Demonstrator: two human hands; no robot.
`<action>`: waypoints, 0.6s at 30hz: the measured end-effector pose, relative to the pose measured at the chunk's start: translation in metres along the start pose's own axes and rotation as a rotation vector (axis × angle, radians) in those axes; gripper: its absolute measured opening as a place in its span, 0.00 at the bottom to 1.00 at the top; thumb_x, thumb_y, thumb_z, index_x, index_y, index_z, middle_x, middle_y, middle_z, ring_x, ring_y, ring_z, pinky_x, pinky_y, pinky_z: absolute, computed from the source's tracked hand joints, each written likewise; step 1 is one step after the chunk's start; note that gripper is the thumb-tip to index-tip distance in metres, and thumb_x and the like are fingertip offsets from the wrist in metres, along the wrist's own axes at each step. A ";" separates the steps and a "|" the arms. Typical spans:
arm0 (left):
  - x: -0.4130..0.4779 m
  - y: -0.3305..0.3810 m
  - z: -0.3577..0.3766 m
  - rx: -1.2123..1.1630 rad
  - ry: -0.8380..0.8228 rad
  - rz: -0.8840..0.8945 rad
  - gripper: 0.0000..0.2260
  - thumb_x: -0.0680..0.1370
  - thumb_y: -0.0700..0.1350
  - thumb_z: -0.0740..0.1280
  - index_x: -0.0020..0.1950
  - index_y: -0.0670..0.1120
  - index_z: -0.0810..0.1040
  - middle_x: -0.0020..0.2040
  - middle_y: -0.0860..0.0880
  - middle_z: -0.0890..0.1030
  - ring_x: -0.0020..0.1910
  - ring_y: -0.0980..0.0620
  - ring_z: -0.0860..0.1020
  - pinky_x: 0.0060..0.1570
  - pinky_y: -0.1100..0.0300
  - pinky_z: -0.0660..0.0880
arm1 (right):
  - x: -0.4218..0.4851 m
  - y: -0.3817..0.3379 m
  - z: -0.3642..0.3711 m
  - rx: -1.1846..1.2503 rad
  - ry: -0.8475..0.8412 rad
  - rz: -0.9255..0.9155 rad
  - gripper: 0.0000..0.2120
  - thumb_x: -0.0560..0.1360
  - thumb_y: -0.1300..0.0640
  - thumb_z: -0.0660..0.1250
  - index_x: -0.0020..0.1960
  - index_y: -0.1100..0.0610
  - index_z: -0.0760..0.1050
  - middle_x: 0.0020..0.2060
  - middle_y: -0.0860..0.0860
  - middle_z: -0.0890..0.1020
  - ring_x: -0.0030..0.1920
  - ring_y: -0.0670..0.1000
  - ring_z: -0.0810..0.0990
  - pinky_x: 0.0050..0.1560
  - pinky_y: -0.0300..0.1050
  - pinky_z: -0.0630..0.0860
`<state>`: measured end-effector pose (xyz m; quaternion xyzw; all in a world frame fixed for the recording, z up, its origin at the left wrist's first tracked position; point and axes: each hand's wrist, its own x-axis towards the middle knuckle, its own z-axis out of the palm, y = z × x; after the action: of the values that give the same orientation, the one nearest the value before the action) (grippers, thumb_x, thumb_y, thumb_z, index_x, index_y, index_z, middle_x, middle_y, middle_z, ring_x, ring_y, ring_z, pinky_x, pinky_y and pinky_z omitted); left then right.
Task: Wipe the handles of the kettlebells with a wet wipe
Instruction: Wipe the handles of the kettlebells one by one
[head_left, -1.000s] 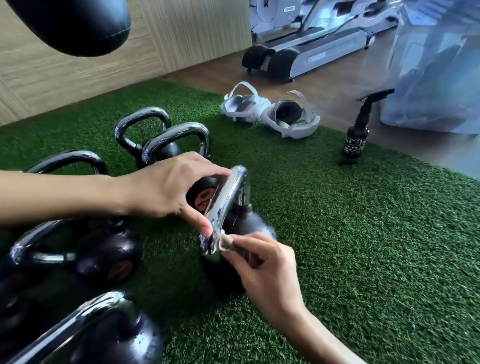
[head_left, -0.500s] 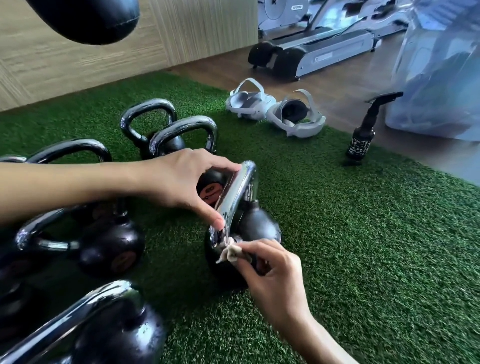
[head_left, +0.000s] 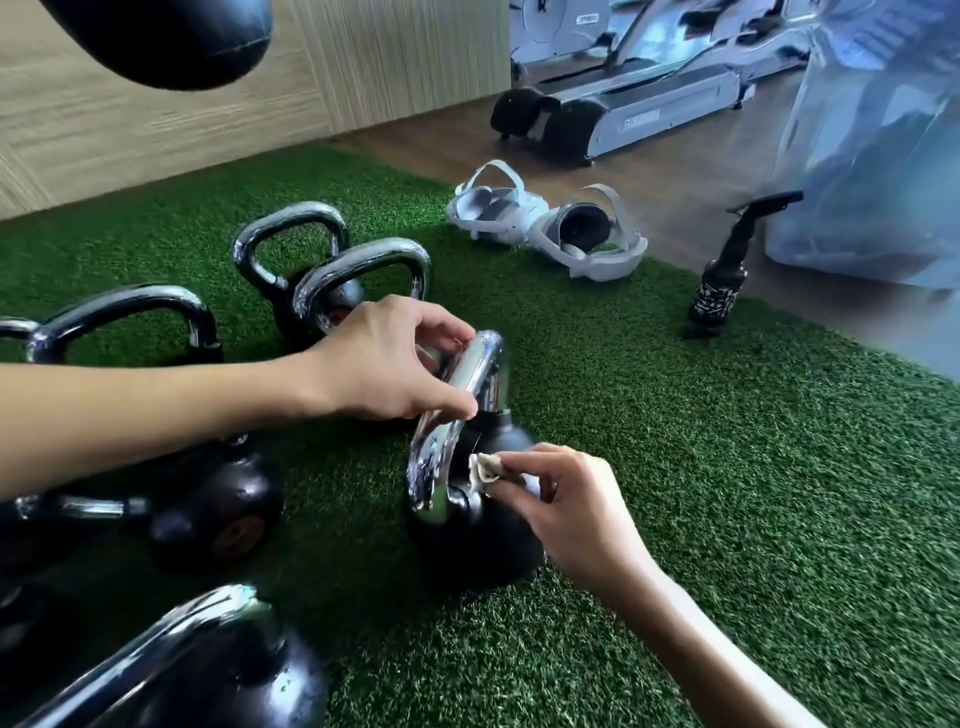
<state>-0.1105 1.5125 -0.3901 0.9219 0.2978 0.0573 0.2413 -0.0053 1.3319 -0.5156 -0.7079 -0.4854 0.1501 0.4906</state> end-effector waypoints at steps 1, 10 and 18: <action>0.001 -0.004 -0.002 -0.004 -0.009 0.005 0.31 0.61 0.56 0.84 0.62 0.58 0.82 0.50 0.61 0.85 0.46 0.67 0.81 0.46 0.74 0.76 | 0.005 -0.002 -0.001 -0.004 -0.035 -0.013 0.11 0.72 0.53 0.77 0.54 0.46 0.86 0.38 0.37 0.82 0.40 0.35 0.79 0.38 0.27 0.69; 0.008 -0.041 -0.026 -0.197 -0.127 -0.040 0.34 0.57 0.58 0.82 0.63 0.59 0.82 0.54 0.58 0.86 0.48 0.59 0.85 0.53 0.63 0.79 | 0.044 -0.013 0.022 -0.255 -0.300 -0.173 0.10 0.77 0.53 0.71 0.58 0.47 0.84 0.47 0.46 0.82 0.51 0.49 0.79 0.56 0.48 0.76; 0.006 -0.074 -0.044 -0.232 -0.190 -0.053 0.30 0.63 0.53 0.82 0.65 0.60 0.81 0.55 0.59 0.86 0.51 0.55 0.85 0.55 0.62 0.78 | 0.060 -0.030 0.045 -0.198 -0.354 -0.230 0.11 0.76 0.55 0.73 0.57 0.52 0.85 0.45 0.50 0.84 0.47 0.48 0.81 0.50 0.41 0.74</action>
<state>-0.1552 1.5869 -0.3872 0.8808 0.2894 -0.0026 0.3748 -0.0234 1.4082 -0.4959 -0.6553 -0.6537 0.1666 0.3398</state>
